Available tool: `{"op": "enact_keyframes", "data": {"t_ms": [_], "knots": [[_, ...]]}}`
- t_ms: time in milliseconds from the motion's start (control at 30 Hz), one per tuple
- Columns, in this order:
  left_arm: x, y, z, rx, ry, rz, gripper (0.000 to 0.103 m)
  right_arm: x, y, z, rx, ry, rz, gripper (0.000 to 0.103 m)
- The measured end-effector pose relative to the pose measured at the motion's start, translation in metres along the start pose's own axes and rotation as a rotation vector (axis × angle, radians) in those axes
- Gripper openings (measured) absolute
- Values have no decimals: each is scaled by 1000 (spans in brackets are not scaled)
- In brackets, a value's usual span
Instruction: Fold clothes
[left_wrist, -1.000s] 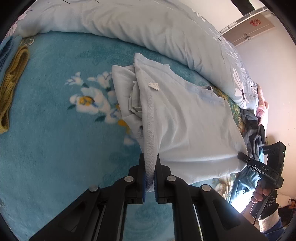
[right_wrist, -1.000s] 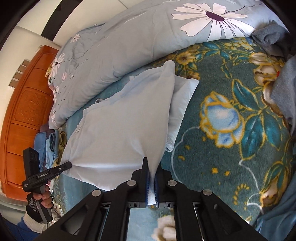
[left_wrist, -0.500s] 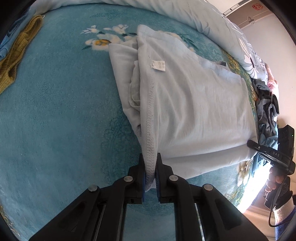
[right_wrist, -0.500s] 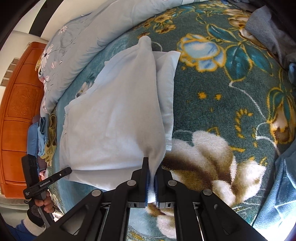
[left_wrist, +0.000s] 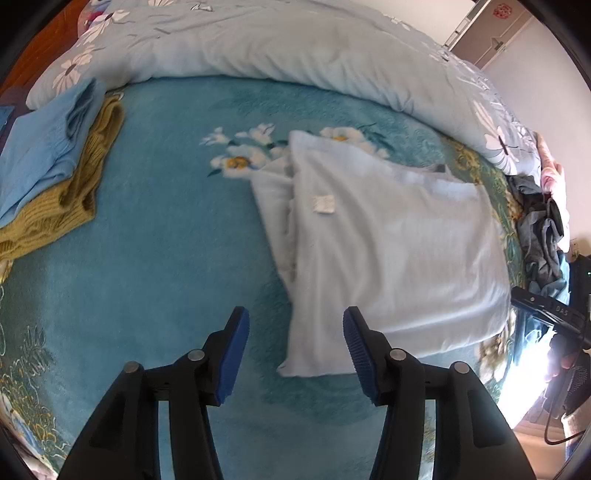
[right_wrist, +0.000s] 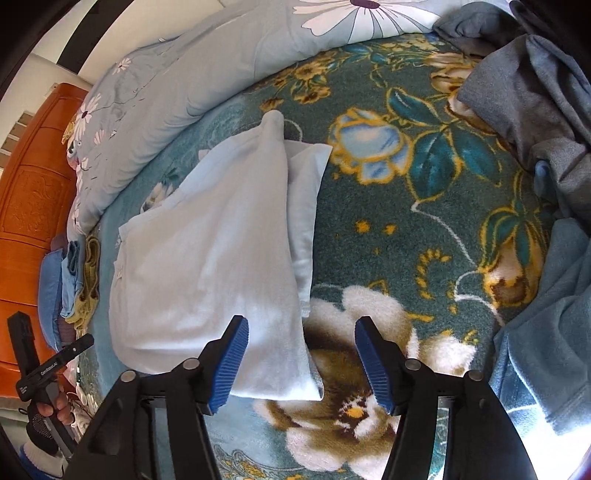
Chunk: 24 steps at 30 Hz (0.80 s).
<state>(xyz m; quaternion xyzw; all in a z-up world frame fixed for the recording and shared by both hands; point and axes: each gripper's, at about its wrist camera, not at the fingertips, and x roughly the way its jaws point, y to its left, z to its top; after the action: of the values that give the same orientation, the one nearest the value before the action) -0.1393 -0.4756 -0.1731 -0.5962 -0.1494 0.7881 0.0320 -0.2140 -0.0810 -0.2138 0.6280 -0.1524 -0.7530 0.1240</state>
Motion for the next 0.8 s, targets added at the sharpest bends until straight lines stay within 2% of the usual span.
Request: {"op": "enact_keyframes", "data": {"t_ms": [33,100,233,367,433,467,533,600,633,667,767,800], "knots": [[7,-12,3,-8,4,-42,55,3,0,5,5,-6,0,72],[26,-38,9,-13,18,-105,55,11,2,15,8,-13,0,74],[65,-84,15,5,30,-168,55,28,4,33,14,-11,23,74],[86,-107,20,12,49,-196,50,34,-2,42,36,-6,69,74],[93,-114,22,17,56,-176,34,35,-4,43,32,-4,87,74],[97,-118,23,20,60,-165,32,36,-4,44,27,-2,93,74],[105,-121,24,11,70,-152,18,36,-3,44,11,-3,98,73],[110,-124,25,2,76,-141,10,36,-4,45,1,-2,110,66],[112,-124,25,-1,76,-136,8,36,-4,45,-2,3,119,56],[113,-125,26,0,76,-126,8,37,-5,45,-5,8,127,46],[116,-127,27,6,77,-91,8,40,-6,46,-15,22,148,29],[118,-125,27,-1,80,-85,8,41,-6,46,-17,25,149,27]]}}
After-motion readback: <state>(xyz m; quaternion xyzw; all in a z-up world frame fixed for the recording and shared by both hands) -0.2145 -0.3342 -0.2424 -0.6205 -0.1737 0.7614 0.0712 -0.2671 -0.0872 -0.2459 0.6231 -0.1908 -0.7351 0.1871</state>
